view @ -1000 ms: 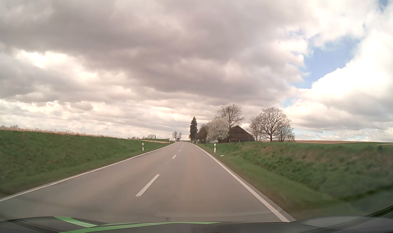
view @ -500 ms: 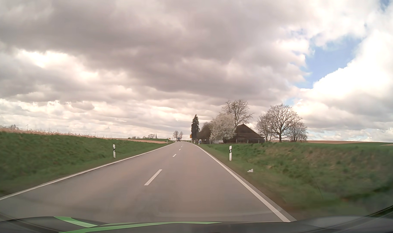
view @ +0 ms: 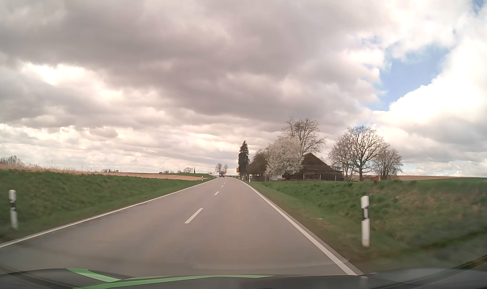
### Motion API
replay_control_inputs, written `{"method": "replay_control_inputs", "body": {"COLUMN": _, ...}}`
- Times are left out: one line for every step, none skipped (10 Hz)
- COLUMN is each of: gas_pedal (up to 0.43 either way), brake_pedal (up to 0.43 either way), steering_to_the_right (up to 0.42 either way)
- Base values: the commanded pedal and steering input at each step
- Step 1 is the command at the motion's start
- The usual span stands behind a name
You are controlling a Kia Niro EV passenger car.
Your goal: Follow the waypoints while adhering to traffic rules and regulations
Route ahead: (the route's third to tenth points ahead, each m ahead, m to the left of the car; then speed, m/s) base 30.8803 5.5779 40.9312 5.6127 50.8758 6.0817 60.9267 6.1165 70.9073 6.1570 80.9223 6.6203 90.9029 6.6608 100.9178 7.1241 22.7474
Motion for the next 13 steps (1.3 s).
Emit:
{"method": "replay_control_inputs", "body": {"gas_pedal": 0.311, "brake_pedal": 0.0, "steering_to_the_right": -0.002}}
{"method": "replay_control_inputs", "body": {"gas_pedal": 0.311, "brake_pedal": 0.0, "steering_to_the_right": -0.002}}
{"method": "replay_control_inputs", "body": {"gas_pedal": 0.311, "brake_pedal": 0.0, "steering_to_the_right": -0.003}}
{"method": "replay_control_inputs", "body": {"gas_pedal": 0.311, "brake_pedal": 0.0, "steering_to_the_right": -0.004}}
{"method": "replay_control_inputs", "body": {"gas_pedal": 0.311, "brake_pedal": 0.0, "steering_to_the_right": -0.005}}
{"method": "replay_control_inputs", "body": {"gas_pedal": 0.311, "brake_pedal": 0.0, "steering_to_the_right": -0.005}}
{"method": "replay_control_inputs", "body": {"gas_pedal": 0.311, "brake_pedal": 0.0, "steering_to_the_right": -0.005}}
{"method": "replay_control_inputs", "body": {"gas_pedal": 0.311, "brake_pedal": 0.0, "steering_to_the_right": -0.005}}
{"method": "replay_control_inputs", "body": {"gas_pedal": 0.311, "brake_pedal": 0.0, "steering_to_the_right": -0.005}}
{"method": "replay_control_inputs", "body": {"gas_pedal": 0.311, "brake_pedal": 0.0, "steering_to_the_right": -0.005}}
{"method": "replay_control_inputs", "body": {"gas_pedal": 0.311, "brake_pedal": 0.0, "steering_to_the_right": -0.005}}
{"method": "replay_control_inputs", "body": {"gas_pedal": 0.311, "brake_pedal": 0.0, "steering_to_the_right": -0.004}}
{"method": "replay_control_inputs", "body": {"gas_pedal": 0.311, "brake_pedal": 0.0, "steering_to_the_right": -0.003}}
